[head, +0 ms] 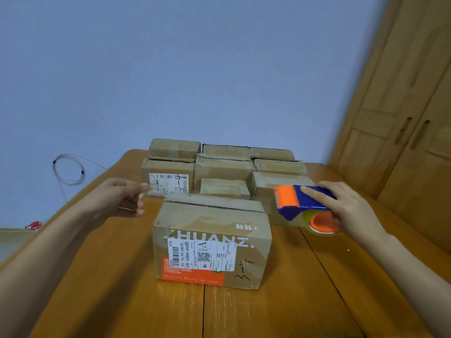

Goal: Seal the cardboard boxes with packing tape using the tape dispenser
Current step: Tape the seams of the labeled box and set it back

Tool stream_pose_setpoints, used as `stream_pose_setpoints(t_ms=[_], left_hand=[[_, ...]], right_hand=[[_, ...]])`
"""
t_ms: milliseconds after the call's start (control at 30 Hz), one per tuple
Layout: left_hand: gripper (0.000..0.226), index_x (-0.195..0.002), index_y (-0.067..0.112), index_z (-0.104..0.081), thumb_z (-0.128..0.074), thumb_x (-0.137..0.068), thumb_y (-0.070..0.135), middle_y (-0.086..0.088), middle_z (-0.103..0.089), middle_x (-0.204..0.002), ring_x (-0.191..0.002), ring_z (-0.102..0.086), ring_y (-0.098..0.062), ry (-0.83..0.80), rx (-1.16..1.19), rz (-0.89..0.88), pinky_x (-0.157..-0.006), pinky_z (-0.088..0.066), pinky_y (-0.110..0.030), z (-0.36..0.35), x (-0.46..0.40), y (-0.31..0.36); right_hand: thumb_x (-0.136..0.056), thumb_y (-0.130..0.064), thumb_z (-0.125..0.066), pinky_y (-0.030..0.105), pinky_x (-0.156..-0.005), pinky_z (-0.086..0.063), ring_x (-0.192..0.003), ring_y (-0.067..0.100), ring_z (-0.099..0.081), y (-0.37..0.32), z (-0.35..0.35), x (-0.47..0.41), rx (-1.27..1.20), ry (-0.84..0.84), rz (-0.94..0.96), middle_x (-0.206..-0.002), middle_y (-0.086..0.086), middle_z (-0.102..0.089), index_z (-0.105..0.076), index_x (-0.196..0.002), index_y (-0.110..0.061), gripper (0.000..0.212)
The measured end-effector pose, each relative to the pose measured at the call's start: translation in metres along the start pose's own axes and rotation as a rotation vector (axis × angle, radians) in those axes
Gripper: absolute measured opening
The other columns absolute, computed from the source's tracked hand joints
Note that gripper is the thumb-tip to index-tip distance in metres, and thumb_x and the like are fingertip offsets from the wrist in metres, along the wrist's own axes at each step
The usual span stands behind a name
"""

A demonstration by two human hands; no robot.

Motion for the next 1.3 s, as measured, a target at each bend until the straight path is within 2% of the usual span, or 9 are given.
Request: stream_pose_setpoints(t_ms=[167,600,767,933,1000,1100,1233,1300], left_hand=[[0.034,-0.065,0.005,-0.054,-0.053,-0.096,0.02,-0.01,-0.057,-0.058,-0.053,-0.06,-0.021,-0.001,0.022,-0.025,-0.056,-0.057,-0.028,-0.005,-0.002,0.003],[0.036,-0.064,0.006,-0.051,-0.053,-0.097,0.021,-0.007,-0.054,-0.055,-0.052,-0.059,-0.023,0.094,0.067,-0.046,-0.058,-0.057,-0.03,0.0,-0.007,-0.011],[0.036,-0.064,0.005,-0.051,-0.053,-0.097,0.02,-0.007,-0.052,-0.054,-0.05,-0.058,-0.021,0.091,0.065,-0.042,-0.058,-0.057,-0.03,0.002,-0.01,-0.016],[0.038,-0.063,0.004,-0.052,-0.054,-0.096,0.02,-0.01,-0.053,-0.056,-0.052,-0.058,-0.023,0.084,0.053,-0.021,-0.064,-0.056,-0.034,0.0,-0.012,-0.029],[0.037,-0.064,0.003,-0.052,-0.054,-0.096,0.02,-0.011,-0.054,-0.056,-0.051,-0.058,-0.022,0.083,0.057,0.007,-0.063,-0.057,-0.033,-0.002,-0.012,-0.038],[0.035,-0.066,0.003,-0.052,-0.054,-0.096,0.021,-0.011,-0.054,-0.058,-0.05,-0.059,-0.021,0.081,0.08,0.042,-0.059,-0.057,-0.03,-0.007,-0.01,-0.049],[0.034,-0.067,0.007,-0.052,-0.054,-0.096,0.024,-0.01,-0.055,-0.059,-0.052,-0.058,-0.022,0.071,0.152,0.074,-0.072,-0.052,-0.039,-0.016,-0.007,-0.065],[0.034,-0.07,0.007,-0.052,-0.053,-0.096,0.027,-0.013,-0.055,-0.066,-0.059,-0.057,-0.025,0.054,0.174,0.091,-0.072,-0.051,-0.038,-0.025,-0.004,-0.073]], right_hand=[[-0.049,0.005,-0.09,0.04,-0.068,-0.054,-0.1,0.034,-0.058,0.003,0.004,0.002,0.006,0.017,0.027,-0.117,0.018,-0.06,-0.037,-0.14,-0.026,0.109],[-0.051,-0.003,-0.092,0.035,-0.064,-0.055,-0.097,0.033,-0.061,-0.006,-0.003,-0.006,-0.008,-0.005,0.043,-0.114,0.016,-0.062,-0.04,-0.138,-0.025,0.104],[-0.047,0.003,-0.09,0.033,-0.062,-0.054,-0.093,0.032,-0.063,-0.016,-0.013,0.001,0.0,-0.005,0.067,-0.111,0.014,-0.063,-0.043,-0.136,-0.023,0.103],[-0.045,0.007,-0.09,0.032,-0.063,-0.054,-0.096,0.03,-0.061,-0.019,-0.035,0.02,-0.051,-0.038,-0.032,-0.112,0.014,-0.063,-0.041,-0.138,-0.025,0.11],[-0.049,0.004,-0.09,0.032,-0.064,-0.054,-0.1,0.028,-0.058,-0.02,-0.039,0.025,-0.083,-0.033,-0.06,-0.113,0.014,-0.062,-0.041,-0.139,-0.024,0.107],[-0.051,0.01,-0.086,0.031,-0.065,-0.053,-0.105,0.022,-0.048,-0.022,-0.044,0.028,-0.139,-0.02,-0.095,-0.114,0.015,-0.061,-0.041,-0.139,-0.024,0.104],[-0.054,0.018,-0.079,0.032,-0.065,-0.053,-0.106,0.02,-0.044,-0.025,-0.051,0.031,-0.203,-0.011,-0.159,-0.114,0.015,-0.062,-0.042,-0.138,-0.025,0.102],[-0.054,0.021,-0.075,0.035,-0.066,-0.054,-0.105,0.02,-0.044,-0.027,-0.057,0.035,-0.227,-0.005,-0.198,-0.114,0.014,-0.062,-0.041,-0.138,-0.027,0.102]])
Point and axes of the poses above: each hand's wrist, its own x-axis away from the middle knuckle, its own z-axis out of the back of the hand, y = z × x, the point moved 5 cm from there along -x, towards the middle knuckle
